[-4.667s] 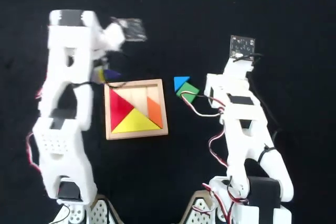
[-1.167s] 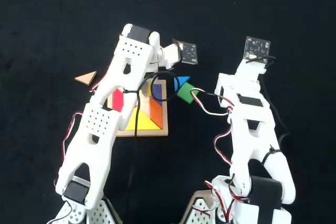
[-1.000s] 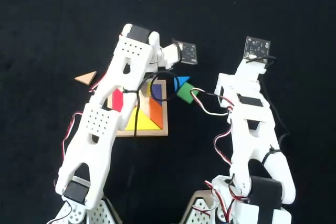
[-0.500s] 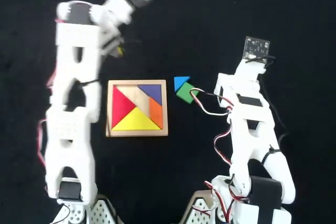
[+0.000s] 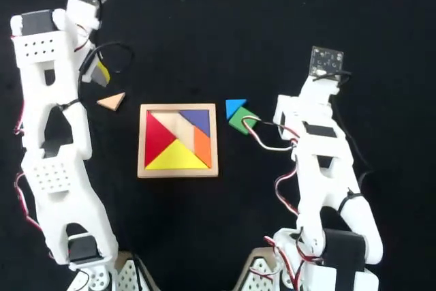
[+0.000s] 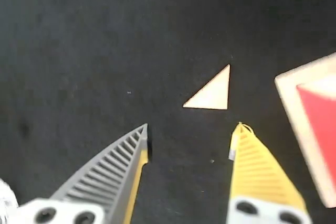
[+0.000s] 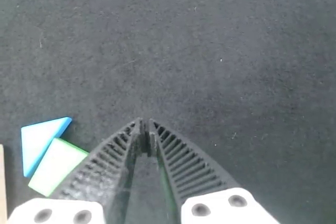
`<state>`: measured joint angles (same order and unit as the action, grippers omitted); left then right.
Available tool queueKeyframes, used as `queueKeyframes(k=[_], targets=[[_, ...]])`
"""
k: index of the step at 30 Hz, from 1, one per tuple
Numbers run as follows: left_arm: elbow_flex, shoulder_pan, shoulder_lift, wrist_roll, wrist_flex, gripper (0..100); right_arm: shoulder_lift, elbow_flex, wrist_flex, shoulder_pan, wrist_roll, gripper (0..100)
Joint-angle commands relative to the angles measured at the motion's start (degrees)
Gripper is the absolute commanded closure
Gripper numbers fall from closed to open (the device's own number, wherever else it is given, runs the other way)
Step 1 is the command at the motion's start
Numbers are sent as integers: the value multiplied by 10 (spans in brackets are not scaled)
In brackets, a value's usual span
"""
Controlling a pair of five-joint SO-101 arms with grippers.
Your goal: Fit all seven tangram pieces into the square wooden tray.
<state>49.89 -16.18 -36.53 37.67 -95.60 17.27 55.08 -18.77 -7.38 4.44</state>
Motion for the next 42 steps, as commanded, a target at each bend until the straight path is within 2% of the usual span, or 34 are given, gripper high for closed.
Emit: queueKeyframes(k=[1, 5, 8, 16, 23, 42], targets=[[3, 11, -12, 91, 18, 748, 25, -7, 12, 7, 2, 986], [0, 14, -59, 220, 36, 748, 25, -7, 18, 7, 2, 986], [3, 24, -95, 288, 40, 748, 25, -4, 29, 7, 2, 986], [3, 64, -144, 394, 40, 746, 25, -4, 31, 7, 2, 986], [3, 53, -149, 396, 76, 747, 25, -4, 31, 7, 2, 986], [3, 43, -190, 396, 95, 747, 24, -2, 30, 8, 2, 986]])
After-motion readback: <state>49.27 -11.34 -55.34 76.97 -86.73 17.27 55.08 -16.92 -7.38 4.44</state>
